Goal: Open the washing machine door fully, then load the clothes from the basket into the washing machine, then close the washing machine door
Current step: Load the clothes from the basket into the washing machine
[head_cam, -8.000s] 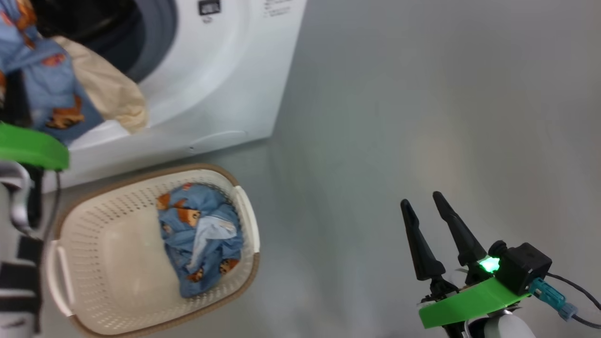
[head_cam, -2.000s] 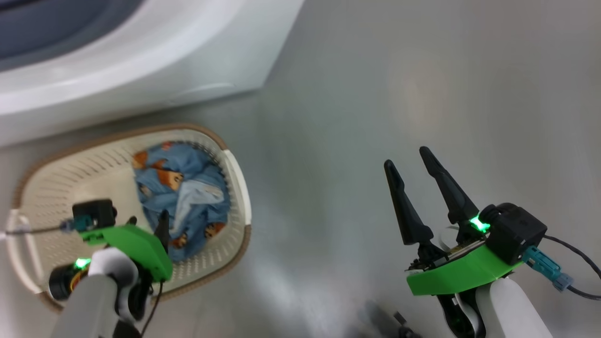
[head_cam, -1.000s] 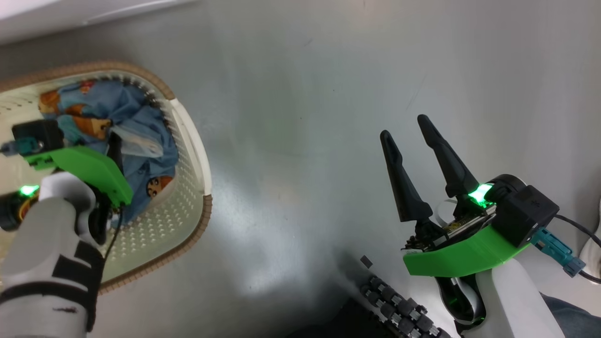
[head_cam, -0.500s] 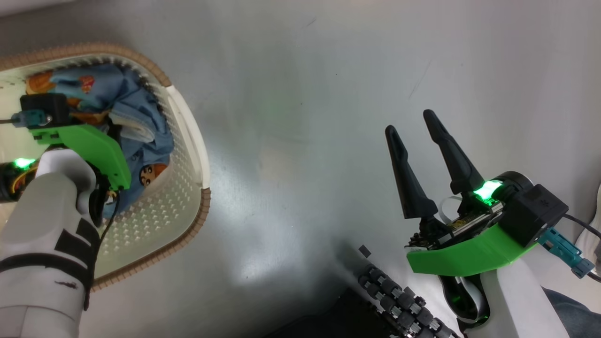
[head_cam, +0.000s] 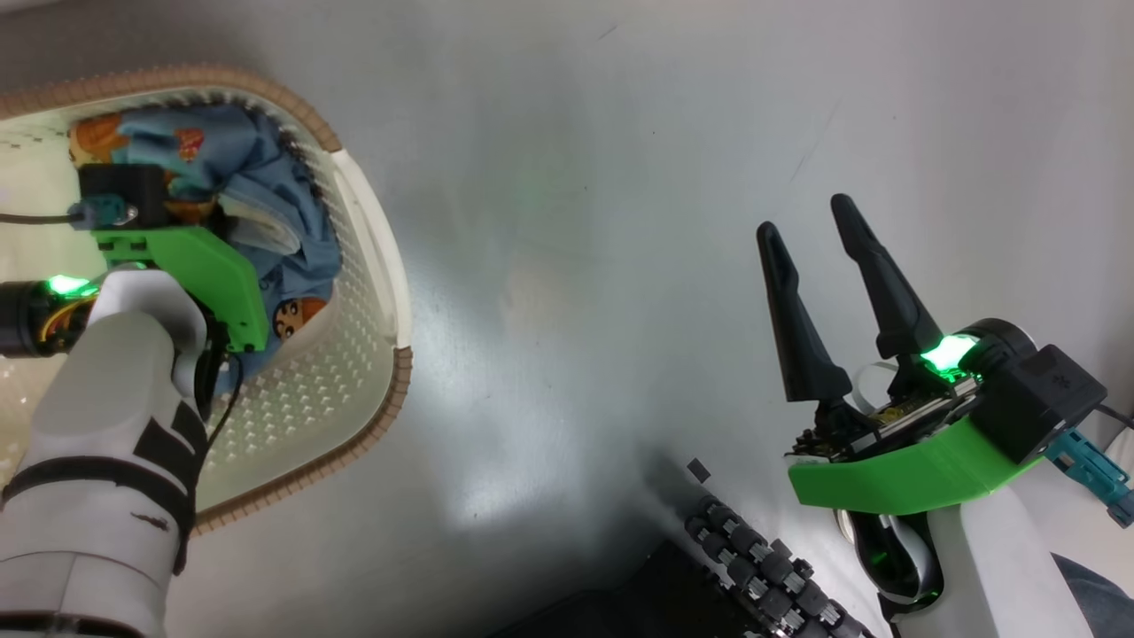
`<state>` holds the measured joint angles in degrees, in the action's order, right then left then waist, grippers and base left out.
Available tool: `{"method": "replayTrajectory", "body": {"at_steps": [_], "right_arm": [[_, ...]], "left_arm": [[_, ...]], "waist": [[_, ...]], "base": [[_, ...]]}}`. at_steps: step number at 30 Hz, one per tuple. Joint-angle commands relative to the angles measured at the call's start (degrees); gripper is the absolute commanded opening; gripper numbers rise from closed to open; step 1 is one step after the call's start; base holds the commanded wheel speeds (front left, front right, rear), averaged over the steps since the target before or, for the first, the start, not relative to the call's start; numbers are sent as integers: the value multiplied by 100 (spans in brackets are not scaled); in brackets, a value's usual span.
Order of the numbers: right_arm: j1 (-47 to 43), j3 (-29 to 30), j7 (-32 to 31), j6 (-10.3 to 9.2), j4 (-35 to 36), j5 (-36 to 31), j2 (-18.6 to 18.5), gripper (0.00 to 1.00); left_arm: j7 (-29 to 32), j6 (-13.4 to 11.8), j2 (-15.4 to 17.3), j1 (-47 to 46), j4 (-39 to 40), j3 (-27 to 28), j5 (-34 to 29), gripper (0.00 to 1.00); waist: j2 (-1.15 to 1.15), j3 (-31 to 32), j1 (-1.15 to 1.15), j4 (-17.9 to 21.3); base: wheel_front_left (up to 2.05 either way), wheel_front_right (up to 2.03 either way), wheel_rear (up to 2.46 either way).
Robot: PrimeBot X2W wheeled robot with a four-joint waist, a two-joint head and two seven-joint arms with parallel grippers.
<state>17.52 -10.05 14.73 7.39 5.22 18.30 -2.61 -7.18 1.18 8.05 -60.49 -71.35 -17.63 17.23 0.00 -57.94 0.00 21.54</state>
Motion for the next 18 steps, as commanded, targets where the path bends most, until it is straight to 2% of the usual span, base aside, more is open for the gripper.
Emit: {"method": "replayTrajectory", "body": {"at_steps": [1,11,18], "right_arm": [[-316,-50,27,10,138,17,-27,100],[-75,-138,27,10,31,86,-27,100],[-51,18,27,10,-131,31,-27,100]], "left_arm": [[-59,-27,59,88,-16,30,-80,0],[-361,82,122,157,-138,114,125,0],[-645,209,-4,512,-142,214,331,0]], "waist": [[0,-7,0,-20],[0,110,0,-39],[0,610,0,-347]], "base": [[0,0,0],[0,0,0],[0,0,0]]}}
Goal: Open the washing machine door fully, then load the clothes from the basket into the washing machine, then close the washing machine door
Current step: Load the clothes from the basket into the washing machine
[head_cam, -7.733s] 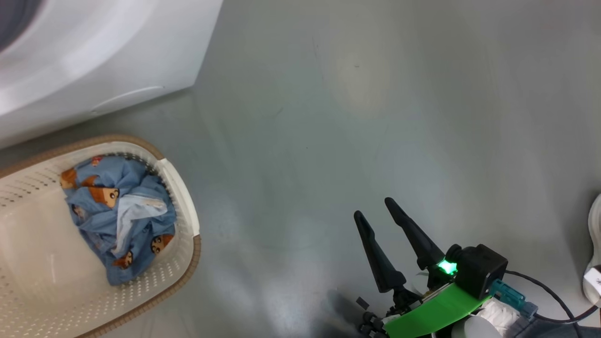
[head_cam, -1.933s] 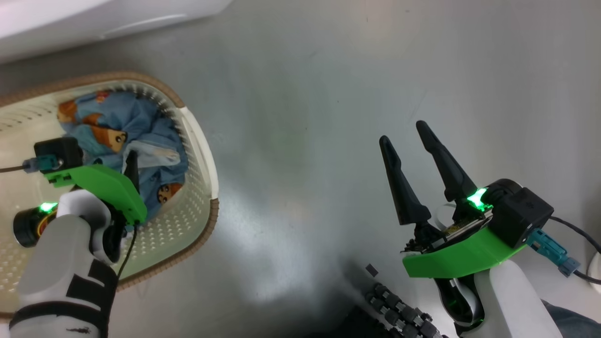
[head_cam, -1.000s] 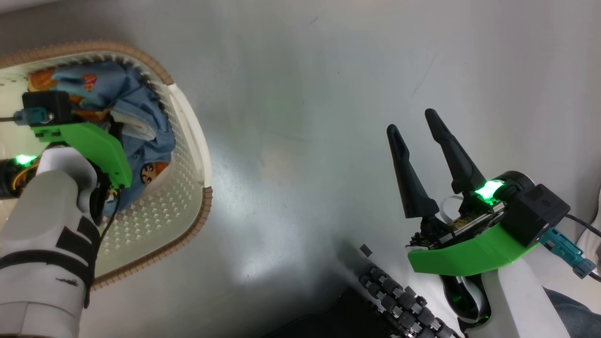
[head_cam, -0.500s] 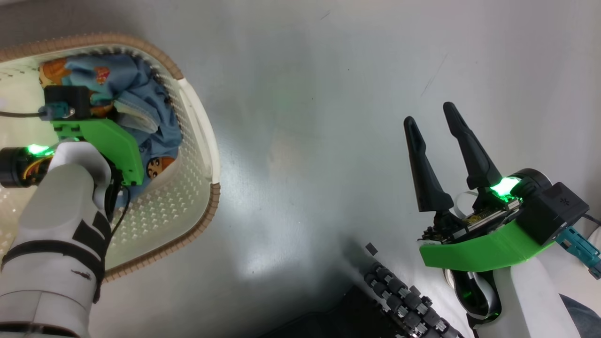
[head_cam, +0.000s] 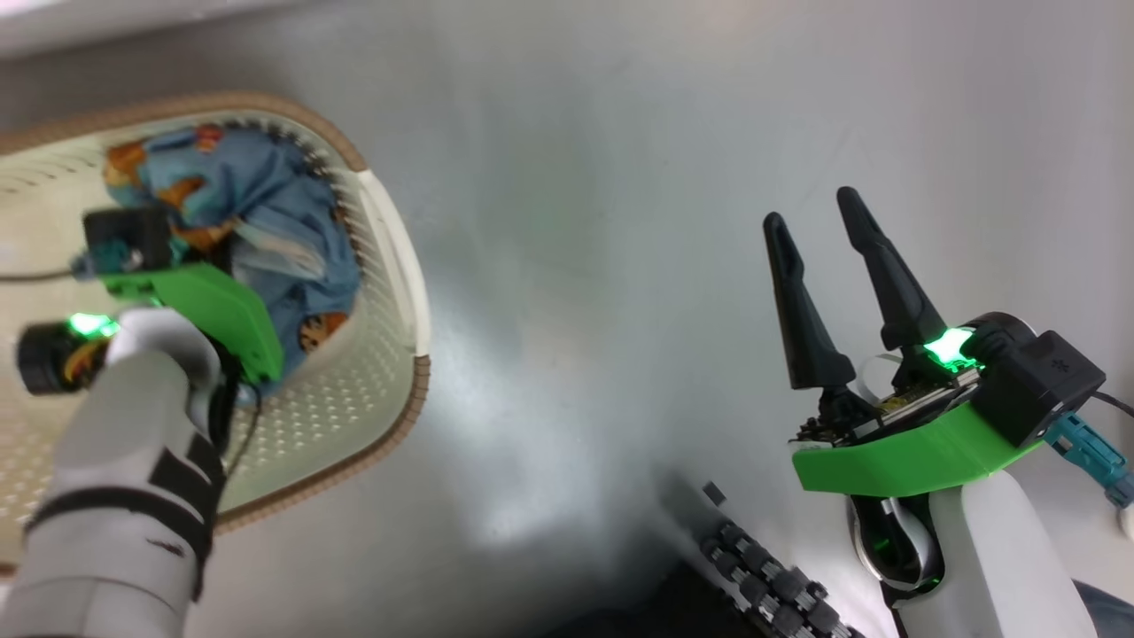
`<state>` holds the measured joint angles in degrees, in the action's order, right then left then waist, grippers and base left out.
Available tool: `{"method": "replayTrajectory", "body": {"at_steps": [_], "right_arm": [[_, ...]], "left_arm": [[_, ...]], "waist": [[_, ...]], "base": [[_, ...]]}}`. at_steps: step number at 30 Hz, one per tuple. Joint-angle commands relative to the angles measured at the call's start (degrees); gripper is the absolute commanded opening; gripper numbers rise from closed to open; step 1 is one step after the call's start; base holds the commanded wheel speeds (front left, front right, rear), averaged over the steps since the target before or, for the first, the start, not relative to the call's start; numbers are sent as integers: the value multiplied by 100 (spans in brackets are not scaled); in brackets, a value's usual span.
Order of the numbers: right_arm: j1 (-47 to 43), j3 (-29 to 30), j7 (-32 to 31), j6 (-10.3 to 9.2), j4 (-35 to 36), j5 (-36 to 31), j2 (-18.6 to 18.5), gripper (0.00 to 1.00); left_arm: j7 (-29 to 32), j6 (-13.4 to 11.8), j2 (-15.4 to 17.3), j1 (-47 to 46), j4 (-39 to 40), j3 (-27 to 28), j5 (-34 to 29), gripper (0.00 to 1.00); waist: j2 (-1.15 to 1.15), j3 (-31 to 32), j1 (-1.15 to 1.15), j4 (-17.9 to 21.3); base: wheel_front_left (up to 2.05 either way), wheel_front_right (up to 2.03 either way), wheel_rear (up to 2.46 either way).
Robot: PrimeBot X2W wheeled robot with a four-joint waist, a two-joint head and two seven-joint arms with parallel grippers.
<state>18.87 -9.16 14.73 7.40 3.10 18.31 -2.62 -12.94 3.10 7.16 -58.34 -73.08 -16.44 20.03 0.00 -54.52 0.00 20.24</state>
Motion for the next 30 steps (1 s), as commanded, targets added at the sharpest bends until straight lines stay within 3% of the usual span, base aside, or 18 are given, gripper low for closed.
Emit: {"method": "replayTrajectory", "body": {"at_steps": [1,13,30], "right_arm": [[-194,-47,27,9,61,17,-26,100],[-440,173,27,9,-115,-183,-26,100],[-1502,395,27,9,-348,-545,-26,100]], "left_arm": [[-100,35,51,371,44,121,92,0],[-204,131,-263,1694,1067,418,394,0],[-206,-191,-424,4522,4091,804,367,0]], "waist": [[0,361,0,-271],[0,1619,0,-809],[0,3734,0,-1474]], "base": [[0,0,0],[0,0,0],[0,0,0]]}}
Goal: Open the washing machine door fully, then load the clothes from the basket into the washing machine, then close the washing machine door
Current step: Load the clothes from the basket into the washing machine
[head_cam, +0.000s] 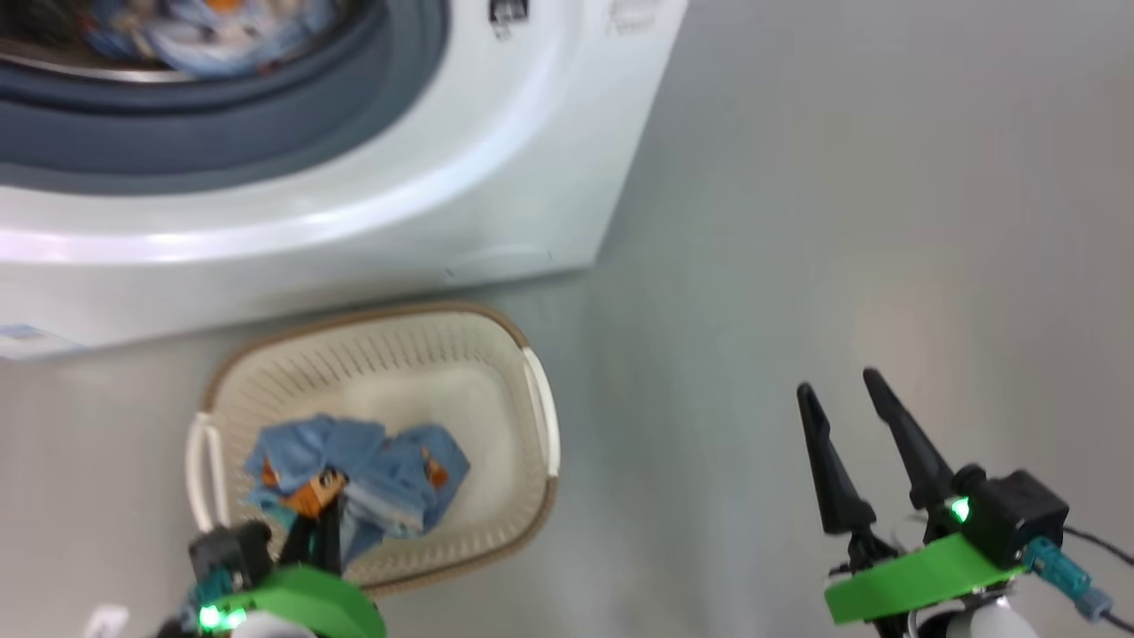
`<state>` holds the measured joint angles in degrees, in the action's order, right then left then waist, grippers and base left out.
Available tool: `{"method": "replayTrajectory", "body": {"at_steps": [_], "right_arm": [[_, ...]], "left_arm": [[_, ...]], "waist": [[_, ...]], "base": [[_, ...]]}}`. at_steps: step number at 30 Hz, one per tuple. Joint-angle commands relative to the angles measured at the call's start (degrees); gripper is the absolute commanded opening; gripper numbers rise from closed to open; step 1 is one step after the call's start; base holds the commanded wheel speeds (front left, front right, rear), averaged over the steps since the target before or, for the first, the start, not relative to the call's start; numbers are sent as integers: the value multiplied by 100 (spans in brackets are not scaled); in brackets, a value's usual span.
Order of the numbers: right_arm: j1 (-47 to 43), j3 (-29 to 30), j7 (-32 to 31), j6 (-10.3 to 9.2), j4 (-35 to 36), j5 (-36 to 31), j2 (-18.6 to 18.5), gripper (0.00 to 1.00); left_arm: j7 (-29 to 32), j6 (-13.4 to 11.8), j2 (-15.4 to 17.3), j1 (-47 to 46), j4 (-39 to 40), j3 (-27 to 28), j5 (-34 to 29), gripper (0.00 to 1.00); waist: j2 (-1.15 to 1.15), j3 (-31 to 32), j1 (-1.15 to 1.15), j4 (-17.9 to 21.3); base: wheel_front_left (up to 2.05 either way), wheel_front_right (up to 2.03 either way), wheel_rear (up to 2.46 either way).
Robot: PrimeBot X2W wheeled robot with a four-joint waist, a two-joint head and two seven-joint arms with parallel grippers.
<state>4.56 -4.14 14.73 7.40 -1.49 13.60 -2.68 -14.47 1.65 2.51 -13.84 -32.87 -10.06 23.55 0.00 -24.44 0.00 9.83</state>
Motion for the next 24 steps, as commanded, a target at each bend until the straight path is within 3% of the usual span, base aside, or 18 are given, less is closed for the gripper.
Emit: {"method": "replayTrajectory", "body": {"at_steps": [1,12,24], "right_arm": [[-125,-107,27,9,103,-89,-20,100],[-799,-35,27,9,95,-363,-49,100],[-1516,122,27,9,159,-397,-128,100]], "left_arm": [[-52,-70,40,209,229,135,46,0],[-52,-501,38,1635,2007,18,59,0],[-52,-530,37,2658,3221,154,-384,0]], "waist": [[0,829,0,-475],[0,1923,0,-884],[0,2684,0,-1004]], "base": [[0,0,0],[0,0,0],[0,0,0]]}}
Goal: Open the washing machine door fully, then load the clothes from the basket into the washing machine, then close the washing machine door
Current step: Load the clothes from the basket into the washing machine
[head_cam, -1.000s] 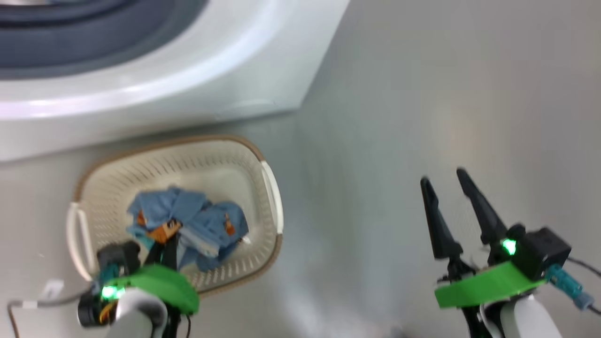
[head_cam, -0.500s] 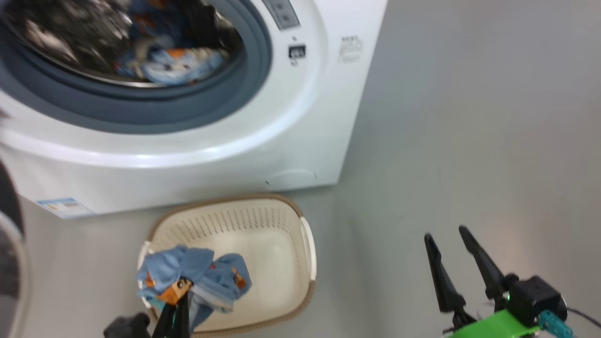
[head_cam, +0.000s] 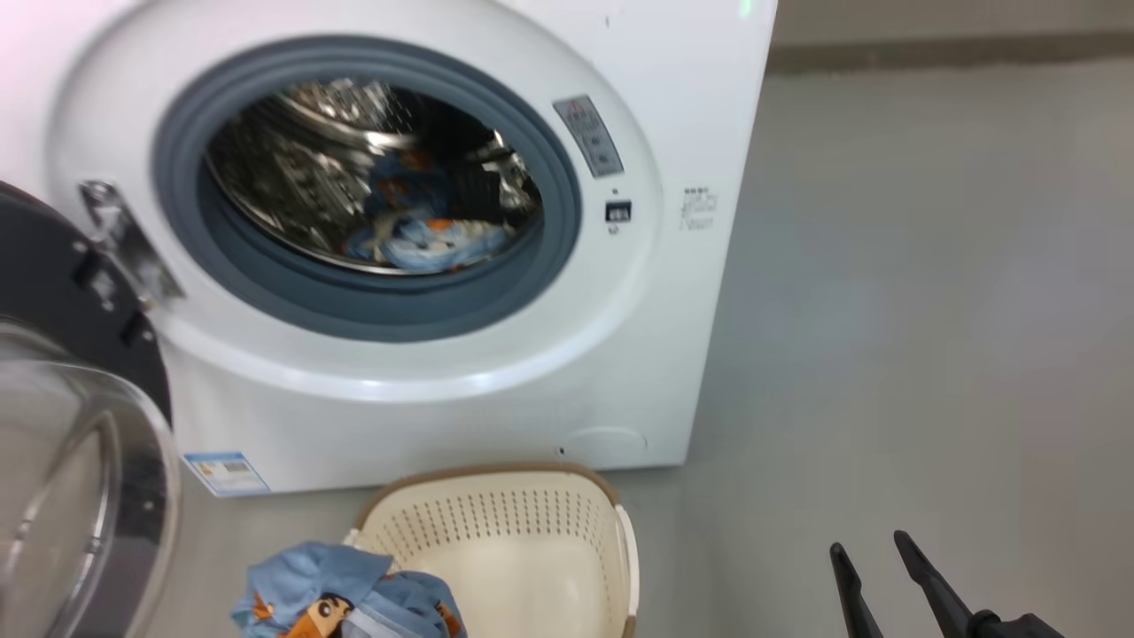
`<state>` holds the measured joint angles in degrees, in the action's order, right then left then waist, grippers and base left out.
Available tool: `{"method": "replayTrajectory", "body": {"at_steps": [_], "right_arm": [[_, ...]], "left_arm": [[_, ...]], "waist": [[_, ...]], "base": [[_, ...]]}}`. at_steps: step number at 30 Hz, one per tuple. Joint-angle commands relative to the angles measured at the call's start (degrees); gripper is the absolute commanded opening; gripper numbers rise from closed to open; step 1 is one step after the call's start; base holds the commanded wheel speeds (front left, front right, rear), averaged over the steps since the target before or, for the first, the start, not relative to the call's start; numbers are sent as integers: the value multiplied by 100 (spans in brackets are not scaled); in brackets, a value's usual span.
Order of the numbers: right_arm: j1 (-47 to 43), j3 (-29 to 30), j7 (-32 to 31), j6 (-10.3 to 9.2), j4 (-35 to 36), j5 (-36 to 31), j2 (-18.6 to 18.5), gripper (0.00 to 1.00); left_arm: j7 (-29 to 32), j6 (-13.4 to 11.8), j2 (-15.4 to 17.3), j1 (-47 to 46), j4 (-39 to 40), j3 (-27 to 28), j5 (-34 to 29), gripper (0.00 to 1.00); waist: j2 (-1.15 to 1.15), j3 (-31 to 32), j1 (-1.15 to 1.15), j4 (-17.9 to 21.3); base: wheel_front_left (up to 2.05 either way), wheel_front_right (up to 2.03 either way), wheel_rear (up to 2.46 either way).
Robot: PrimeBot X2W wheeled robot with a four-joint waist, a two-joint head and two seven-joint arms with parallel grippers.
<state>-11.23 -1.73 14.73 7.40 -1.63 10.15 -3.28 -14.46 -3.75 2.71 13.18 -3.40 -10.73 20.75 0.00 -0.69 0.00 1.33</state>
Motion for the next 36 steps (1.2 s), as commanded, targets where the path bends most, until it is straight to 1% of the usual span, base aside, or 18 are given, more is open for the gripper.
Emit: {"method": "replayTrajectory", "body": {"at_steps": [1,11,15,20,24,30,36], "right_arm": [[53,-115,27,9,185,-51,-66,100],[-16,-142,27,9,235,-67,-53,100],[-26,-137,27,9,238,-69,-46,100],[10,-163,27,9,233,-72,-35,100],[28,-171,27,9,244,-75,-23,100],[106,-237,27,9,251,-67,5,100],[408,-376,27,9,283,-29,32,100]], "left_arm": [[-53,18,17,-4,385,244,-112,0],[-53,25,17,196,890,292,-187,0],[-53,2,17,245,967,290,-175,0],[-53,43,17,174,945,305,-170,0],[-53,124,17,-33,895,408,-199,0],[-53,322,17,-586,769,475,-278,0],[-53,421,17,-1466,429,494,-307,0]], "waist": [[0,322,0,-145],[0,349,0,-69],[0,330,0,-22],[0,279,0,24],[0,220,0,57],[0,-10,0,161],[0,-606,0,373]], "base": [[0,0,0],[0,0,0],[0,0,0],[0,0,0],[0,0,0],[0,0,0],[0,0,0]]}}
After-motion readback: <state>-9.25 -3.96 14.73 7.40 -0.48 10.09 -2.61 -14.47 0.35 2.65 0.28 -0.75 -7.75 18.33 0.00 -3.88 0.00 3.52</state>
